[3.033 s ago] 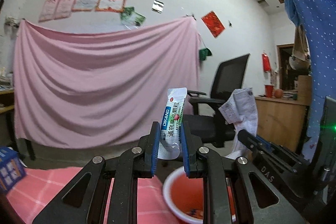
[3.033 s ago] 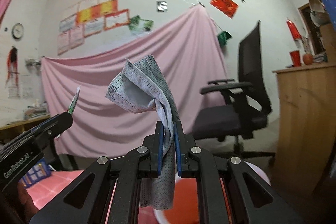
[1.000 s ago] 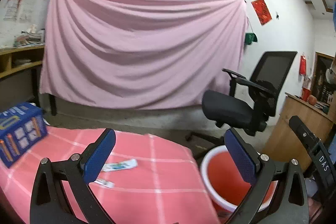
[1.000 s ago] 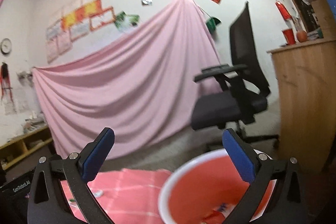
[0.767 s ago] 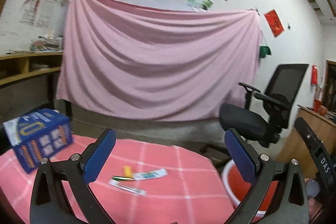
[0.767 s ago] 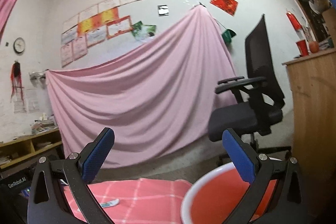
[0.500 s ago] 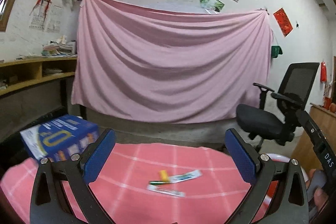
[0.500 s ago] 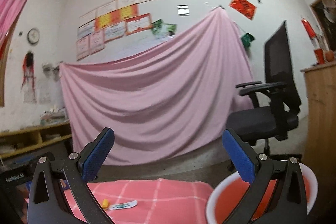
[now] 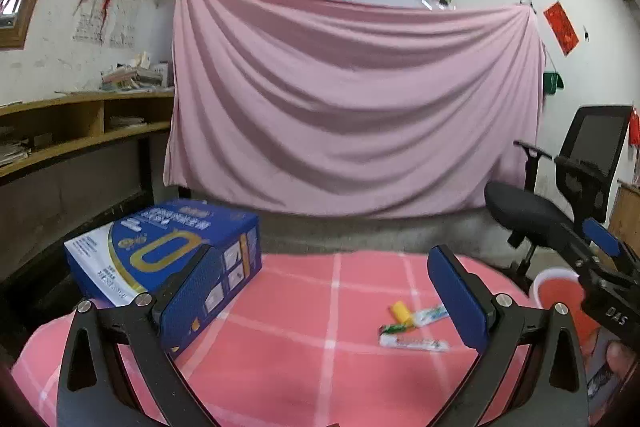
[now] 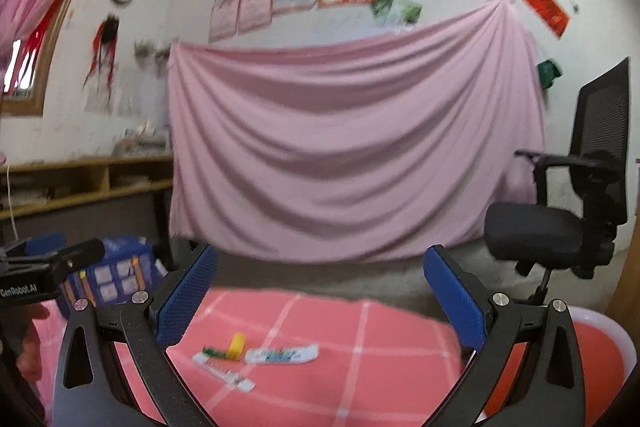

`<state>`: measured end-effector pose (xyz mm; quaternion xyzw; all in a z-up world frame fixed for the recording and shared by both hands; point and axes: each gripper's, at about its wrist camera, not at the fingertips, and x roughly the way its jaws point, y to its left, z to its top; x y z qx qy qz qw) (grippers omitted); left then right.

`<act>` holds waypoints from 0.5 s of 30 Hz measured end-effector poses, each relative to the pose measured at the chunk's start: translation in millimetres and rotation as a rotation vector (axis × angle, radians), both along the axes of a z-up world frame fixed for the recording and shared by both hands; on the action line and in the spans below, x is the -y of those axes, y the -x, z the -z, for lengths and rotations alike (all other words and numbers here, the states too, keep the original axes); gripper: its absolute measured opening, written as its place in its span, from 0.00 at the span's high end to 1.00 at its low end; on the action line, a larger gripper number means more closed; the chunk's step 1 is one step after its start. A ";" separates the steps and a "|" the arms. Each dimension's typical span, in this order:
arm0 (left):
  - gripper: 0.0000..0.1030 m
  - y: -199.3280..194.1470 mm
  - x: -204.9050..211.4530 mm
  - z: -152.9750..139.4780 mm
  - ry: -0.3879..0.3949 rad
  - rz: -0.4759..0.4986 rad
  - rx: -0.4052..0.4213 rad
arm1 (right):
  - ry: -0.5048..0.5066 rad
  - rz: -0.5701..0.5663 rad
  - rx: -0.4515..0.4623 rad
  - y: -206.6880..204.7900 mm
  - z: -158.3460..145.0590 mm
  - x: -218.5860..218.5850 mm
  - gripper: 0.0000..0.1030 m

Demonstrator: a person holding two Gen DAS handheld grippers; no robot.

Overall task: Collect trash
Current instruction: 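Move both tools back over the table toward the battery and tube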

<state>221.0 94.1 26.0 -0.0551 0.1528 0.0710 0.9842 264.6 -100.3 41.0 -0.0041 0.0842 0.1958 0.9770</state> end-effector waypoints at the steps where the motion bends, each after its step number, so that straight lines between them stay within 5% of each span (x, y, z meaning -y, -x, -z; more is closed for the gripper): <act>1: 0.01 -2.4 -3.3 2.9 0.003 0.014 -0.031 | 0.015 -0.010 -0.026 -3.7 3.3 -3.2 0.00; 6: 0.01 -13.4 -19.6 15.1 0.060 0.036 -0.150 | 0.086 -0.069 -0.184 -24.3 19.9 -17.7 0.00; 15: 0.05 -36.2 -25.0 42.0 0.112 0.082 -0.366 | 0.183 -0.179 -0.478 -54.3 54.5 -42.0 0.22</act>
